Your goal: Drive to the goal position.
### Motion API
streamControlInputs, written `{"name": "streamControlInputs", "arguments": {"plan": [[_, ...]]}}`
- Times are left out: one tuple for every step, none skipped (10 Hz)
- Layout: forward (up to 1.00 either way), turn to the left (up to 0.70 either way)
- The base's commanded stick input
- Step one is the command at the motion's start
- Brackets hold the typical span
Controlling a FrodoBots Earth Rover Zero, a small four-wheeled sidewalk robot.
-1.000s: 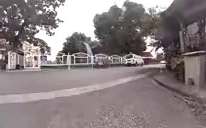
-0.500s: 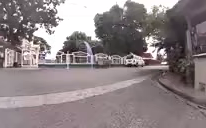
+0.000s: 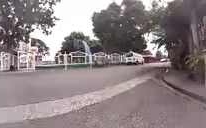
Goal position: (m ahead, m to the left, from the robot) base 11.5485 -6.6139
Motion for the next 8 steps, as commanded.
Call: {"name": "streamControlInputs", "arguments": {"plan": [[0.70, -0.35], [0.70, -0.11], [0.70, 0.00], [0.70, 0.00], [0.70, 0.00], [0.70, 0.00], [0.70, 0.00], [0.70, 0.00]]}}
